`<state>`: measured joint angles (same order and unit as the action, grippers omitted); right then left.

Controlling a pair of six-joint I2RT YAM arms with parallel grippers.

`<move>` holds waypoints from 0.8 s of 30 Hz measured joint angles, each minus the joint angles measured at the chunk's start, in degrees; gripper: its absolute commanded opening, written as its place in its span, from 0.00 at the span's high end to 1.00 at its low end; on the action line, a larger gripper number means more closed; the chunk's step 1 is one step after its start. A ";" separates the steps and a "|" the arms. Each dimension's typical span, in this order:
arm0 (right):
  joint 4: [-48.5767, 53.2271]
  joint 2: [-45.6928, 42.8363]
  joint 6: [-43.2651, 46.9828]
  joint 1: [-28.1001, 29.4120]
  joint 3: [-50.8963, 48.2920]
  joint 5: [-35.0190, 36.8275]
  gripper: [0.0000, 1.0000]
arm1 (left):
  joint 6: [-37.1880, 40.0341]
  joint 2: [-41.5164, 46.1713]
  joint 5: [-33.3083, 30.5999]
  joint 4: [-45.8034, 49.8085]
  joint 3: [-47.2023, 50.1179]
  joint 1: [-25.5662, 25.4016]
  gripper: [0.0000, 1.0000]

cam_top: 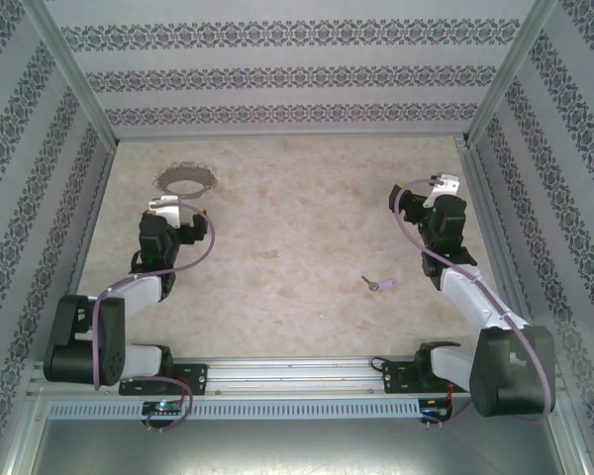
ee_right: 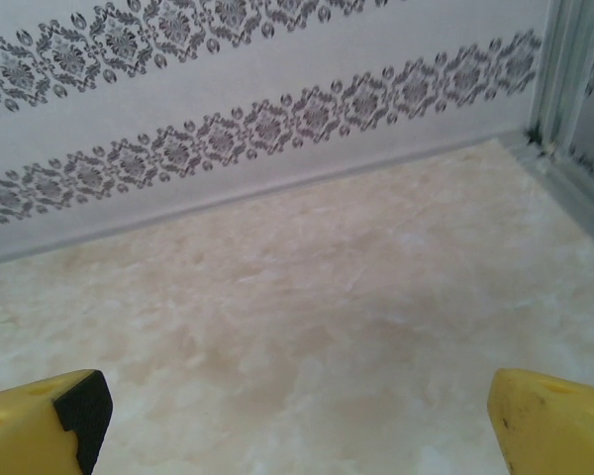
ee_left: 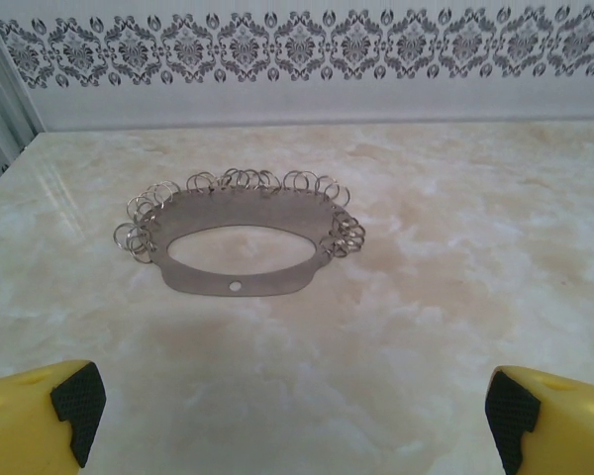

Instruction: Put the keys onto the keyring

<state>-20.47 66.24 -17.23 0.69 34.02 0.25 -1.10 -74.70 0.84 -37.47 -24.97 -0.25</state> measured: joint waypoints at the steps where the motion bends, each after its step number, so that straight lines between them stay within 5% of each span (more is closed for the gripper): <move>1: 1.09 -0.22 -1.51 -0.11 0.11 -1.05 0.02 | -0.96 0.96 0.02 2.58 -1.46 0.00 0.00; 9: 5.99 -3.30 -7.72 5.86 -0.04 -9.94 0.03 | -11.87 -2.71 6.56 24.11 -23.52 0.00 0.00; 17: 12.96 -1.77 -9.64 20.44 0.52 -11.93 0.09 | -16.87 -21.22 12.90 42.25 -41.94 -0.07 0.00; 24: 14.95 -0.39 -10.05 24.35 0.28 -11.26 0.13 | -16.28 -35.15 12.87 57.44 -58.10 -0.09 0.07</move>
<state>-5.52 65.84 -27.29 25.04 34.30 -11.00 -17.39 -109.84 13.72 19.97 -83.07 -0.34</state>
